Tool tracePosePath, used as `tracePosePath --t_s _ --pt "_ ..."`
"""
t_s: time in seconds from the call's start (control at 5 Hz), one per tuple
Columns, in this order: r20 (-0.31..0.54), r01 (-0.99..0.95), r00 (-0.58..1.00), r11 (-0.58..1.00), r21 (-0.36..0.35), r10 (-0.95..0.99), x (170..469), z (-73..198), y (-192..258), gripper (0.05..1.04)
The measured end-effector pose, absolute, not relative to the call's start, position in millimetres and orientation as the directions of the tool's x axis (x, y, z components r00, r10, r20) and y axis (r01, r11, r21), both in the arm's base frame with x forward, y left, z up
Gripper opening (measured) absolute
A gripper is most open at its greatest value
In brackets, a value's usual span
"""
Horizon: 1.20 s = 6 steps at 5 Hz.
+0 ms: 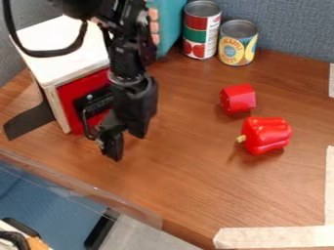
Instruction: Close the drawer
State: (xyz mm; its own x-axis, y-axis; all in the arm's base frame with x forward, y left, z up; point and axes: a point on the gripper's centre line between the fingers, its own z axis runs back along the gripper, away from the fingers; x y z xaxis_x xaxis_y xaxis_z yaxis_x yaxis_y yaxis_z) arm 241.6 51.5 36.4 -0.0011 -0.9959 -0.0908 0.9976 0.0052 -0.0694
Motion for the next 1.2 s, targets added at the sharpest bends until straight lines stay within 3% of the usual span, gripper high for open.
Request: tracePosePath --t_s 0.4,0.8,1.2 --pt "-0.115 0.991 0.049 0.063 -0.121 -0.992 241.0 31.9 60.9 1.001" --pt "-0.036 0.99 0.073 0.077 -0.12 -0.997 234.9 36.5 31.2 1.001" --pt "-0.043 0.988 0.151 0.152 -0.027 -0.988 222.1 49.2 -14.1 1.001"
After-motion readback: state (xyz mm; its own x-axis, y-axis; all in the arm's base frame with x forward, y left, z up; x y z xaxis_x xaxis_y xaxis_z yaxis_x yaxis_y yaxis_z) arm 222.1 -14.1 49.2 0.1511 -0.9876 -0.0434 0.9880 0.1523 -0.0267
